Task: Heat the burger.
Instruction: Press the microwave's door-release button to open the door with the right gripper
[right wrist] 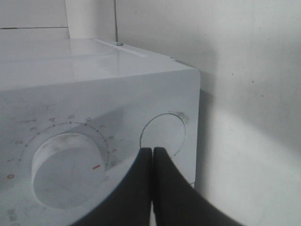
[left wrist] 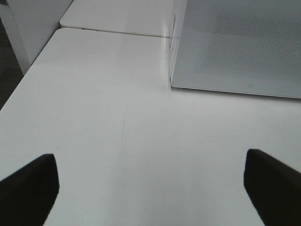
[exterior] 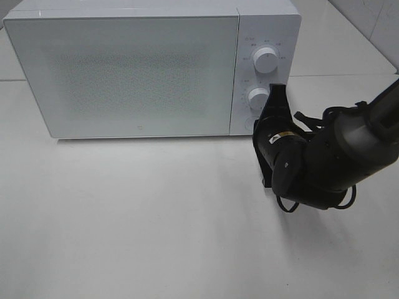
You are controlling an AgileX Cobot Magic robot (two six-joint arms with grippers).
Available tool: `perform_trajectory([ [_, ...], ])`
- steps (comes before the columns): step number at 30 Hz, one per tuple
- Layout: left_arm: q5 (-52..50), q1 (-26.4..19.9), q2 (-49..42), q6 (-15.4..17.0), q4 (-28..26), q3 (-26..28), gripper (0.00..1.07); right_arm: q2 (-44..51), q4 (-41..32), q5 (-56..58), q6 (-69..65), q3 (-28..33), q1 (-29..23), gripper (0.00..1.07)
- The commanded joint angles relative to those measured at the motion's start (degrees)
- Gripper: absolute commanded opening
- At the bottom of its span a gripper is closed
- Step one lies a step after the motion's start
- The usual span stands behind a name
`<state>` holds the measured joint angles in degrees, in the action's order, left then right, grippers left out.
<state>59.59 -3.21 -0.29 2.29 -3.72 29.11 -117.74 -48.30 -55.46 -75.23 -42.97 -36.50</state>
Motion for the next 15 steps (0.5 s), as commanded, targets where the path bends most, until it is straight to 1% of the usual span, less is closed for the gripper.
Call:
perform_trajectory([
  [1,-0.3,-0.2,-1.1,0.1,-0.2,-0.3,1.0,-0.4,0.9,0.9,-0.6,-0.9,0.4,0.0],
  [6,-0.3,-0.2,-1.1,0.1,-0.2,-0.3,1.0,-1.8,1.4,1.6,-0.6,-2.8,1.1,0.0],
  [8,-0.3,-0.2,-1.1,0.1,-0.2,-0.3,1.0,-2.3,1.5,2.2,-0.3,-4.0,2.2,0.0],
  [15,-0.3,-0.2,-1.1,0.1,-0.2,-0.3,1.0,-3.7,2.5,3.0,-0.4,-5.4,3.1,0.0],
])
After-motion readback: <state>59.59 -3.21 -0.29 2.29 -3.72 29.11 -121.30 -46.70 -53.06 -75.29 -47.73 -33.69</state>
